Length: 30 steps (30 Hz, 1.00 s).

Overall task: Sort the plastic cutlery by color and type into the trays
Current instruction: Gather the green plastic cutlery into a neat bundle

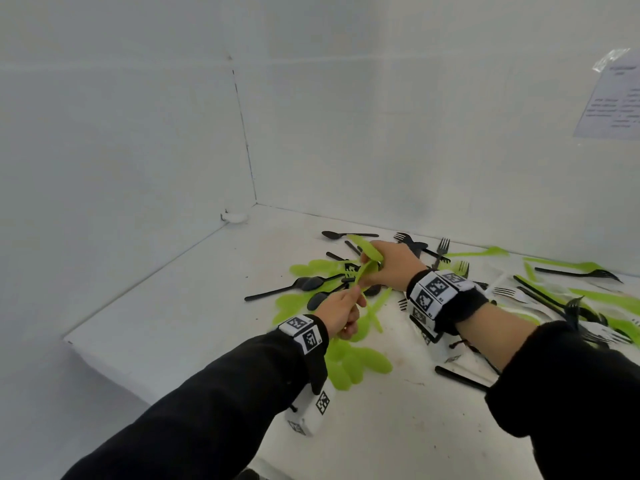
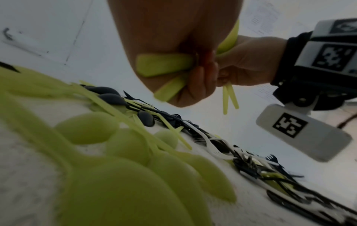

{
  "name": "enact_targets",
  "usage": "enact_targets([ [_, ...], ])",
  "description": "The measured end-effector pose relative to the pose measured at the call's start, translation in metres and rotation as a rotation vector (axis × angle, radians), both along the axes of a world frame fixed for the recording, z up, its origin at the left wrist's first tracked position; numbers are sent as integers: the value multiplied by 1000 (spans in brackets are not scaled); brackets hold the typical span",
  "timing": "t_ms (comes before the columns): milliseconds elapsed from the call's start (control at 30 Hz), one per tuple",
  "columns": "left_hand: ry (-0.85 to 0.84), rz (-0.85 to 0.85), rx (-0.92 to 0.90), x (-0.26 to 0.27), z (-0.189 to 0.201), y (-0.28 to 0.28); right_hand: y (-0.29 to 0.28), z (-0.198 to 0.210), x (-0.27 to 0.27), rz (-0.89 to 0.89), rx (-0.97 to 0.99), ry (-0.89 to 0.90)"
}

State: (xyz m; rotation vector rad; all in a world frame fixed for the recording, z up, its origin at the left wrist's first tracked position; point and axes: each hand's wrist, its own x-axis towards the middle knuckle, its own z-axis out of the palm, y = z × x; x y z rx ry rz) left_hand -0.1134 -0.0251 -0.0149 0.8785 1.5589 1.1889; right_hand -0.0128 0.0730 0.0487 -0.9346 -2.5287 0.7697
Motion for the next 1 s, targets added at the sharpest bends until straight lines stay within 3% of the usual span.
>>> enact_targets([
  [100,-46,65,-3,-5,2,2,-7,-8,-17,-107,-48,84],
  [300,-203,99,-53,-10,-1,-1,-4,-12,-36,-116,-99,96],
  [367,-134,118,-39,-13,-7,-3,3,-15,-36,-152,-199,54],
  [433,-72,183,-9,-16,-11,-3,3,-16,-38,-212,-373,123],
  [633,-108,419,71,-23,-14,4,-18,-28,-42,-172,-670,340],
  [800,-176,451,87,-28,-9,10,-33,-45,-48,-174,-616,332],
  [1000,-136,447,69,-20,-16,11,-48,-54,-58,-304,-413,145],
])
